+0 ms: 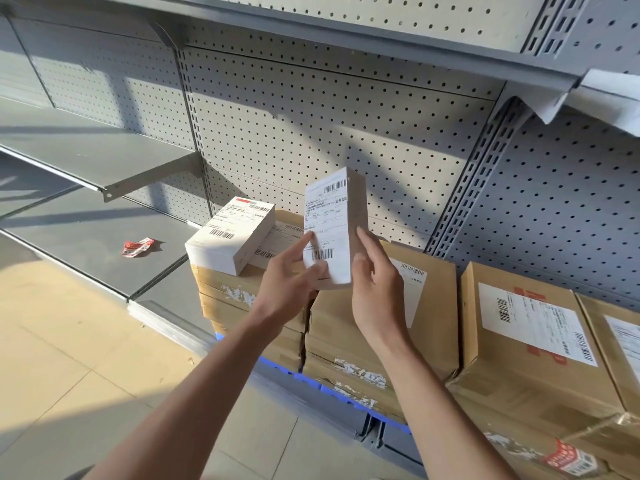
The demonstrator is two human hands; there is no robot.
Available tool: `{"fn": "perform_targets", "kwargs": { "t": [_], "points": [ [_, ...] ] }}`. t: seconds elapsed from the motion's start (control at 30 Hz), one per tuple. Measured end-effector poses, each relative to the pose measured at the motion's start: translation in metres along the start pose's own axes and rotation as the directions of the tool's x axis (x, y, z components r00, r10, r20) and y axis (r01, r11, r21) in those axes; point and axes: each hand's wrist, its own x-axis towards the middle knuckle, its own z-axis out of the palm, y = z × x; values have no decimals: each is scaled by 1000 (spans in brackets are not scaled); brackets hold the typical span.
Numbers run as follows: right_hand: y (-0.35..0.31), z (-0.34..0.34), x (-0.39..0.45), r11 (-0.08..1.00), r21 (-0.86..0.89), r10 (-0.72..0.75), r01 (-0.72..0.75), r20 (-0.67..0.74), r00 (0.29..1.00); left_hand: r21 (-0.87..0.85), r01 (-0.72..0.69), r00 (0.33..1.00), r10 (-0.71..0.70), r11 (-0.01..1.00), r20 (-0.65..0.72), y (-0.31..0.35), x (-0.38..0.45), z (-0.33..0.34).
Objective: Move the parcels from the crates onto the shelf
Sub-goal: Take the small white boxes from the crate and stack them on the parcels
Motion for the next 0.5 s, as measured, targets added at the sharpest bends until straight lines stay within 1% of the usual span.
{"fn": "perform_targets", "kwargs": {
  "t": [0.07, 0.17, 0.23, 0.3, 0.4, 0.5],
  "points": [
    [2, 2, 0, 1000, 3, -19, 19, 37, 999, 59, -10, 1000, 12, 998, -21, -4, 1, -1],
    [7, 3, 1, 997, -60, -42, 45, 62, 997, 164, -29, 998, 39, 986, -52, -6, 2, -2],
    [12, 3, 3, 994, -104, -39, 44, 48, 998, 299, -58, 993, 87, 952, -84, -5, 0, -3],
    [18, 6, 4, 987, -158, -9, 14, 33, 999, 432, -89, 985, 143, 898, -94, -5, 0, -6],
    [24, 16, 1, 980, -191, 63, -60, 13, 998, 536, -102, 986, 155, 838, -56, -6, -3, -8],
    [26, 24, -3, 952, -297, 109, -75, 101, 989, 592, -107, 986, 160, 799, -38, -9, -7, -11]
  ]
}}
